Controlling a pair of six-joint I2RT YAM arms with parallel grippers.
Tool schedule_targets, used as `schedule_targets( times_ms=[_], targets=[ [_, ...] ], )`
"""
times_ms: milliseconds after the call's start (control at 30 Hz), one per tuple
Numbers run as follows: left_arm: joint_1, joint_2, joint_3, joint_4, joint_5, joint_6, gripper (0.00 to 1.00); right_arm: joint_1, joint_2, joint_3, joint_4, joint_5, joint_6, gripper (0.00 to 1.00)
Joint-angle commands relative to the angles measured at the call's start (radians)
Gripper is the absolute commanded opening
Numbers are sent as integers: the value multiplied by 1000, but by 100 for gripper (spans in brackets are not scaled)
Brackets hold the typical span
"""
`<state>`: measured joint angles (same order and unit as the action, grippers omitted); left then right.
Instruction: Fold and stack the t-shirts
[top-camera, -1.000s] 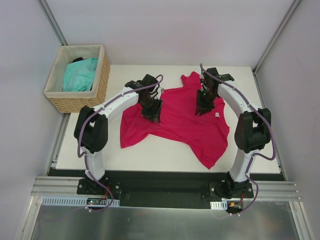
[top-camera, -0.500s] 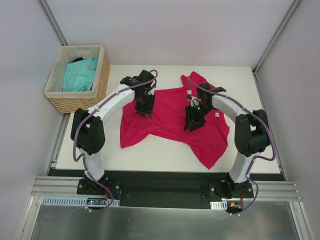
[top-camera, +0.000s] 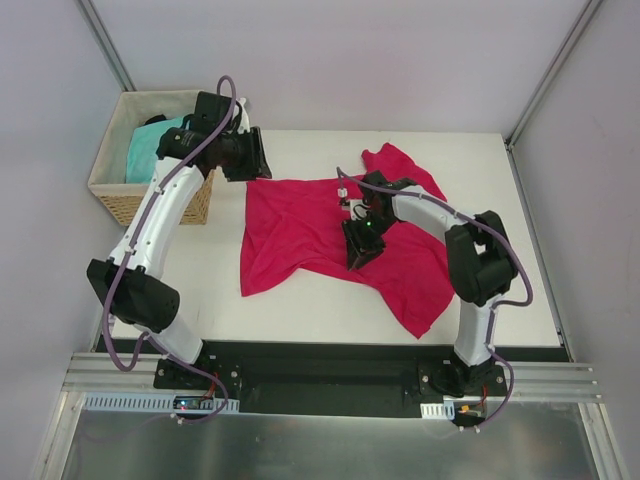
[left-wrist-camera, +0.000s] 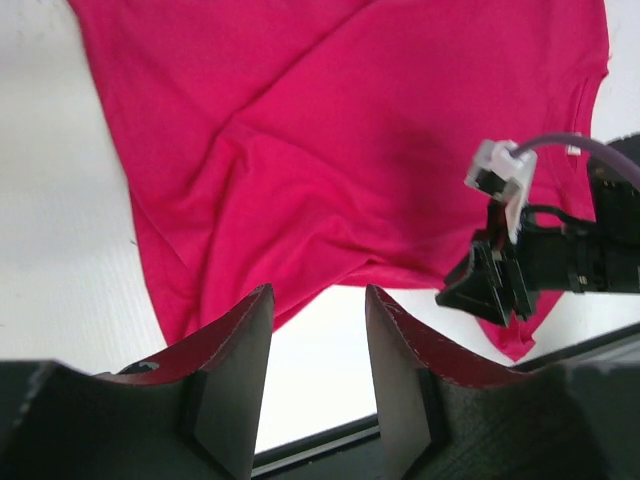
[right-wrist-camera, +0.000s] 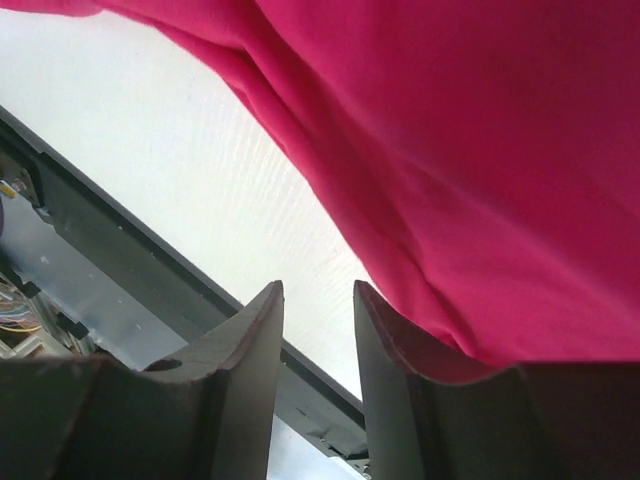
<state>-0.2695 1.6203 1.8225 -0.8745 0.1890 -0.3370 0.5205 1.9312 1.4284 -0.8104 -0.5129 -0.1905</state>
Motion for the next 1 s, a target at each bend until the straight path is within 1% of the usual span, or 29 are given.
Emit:
schedule_targets(
  times_ms=[0,233,533,667,967],
  targets=[
    [-10,-30,-46,-24,52,-19,41,15,32,66,1,22,-44,36],
    [-8,-86,-75,-26,47,-2,42,24,71,89,2,73,-78,34],
    [-2,-131,-115,-27,52,0,42,30,104,104,-9,83,-78,32],
    [1,-131,-120,-32,56,7,42,36,110,90,-6,74,-84,31],
    [4,-128,-121,-43,47,9,42,44,130,124,-32,65,-92,31]
  ],
)
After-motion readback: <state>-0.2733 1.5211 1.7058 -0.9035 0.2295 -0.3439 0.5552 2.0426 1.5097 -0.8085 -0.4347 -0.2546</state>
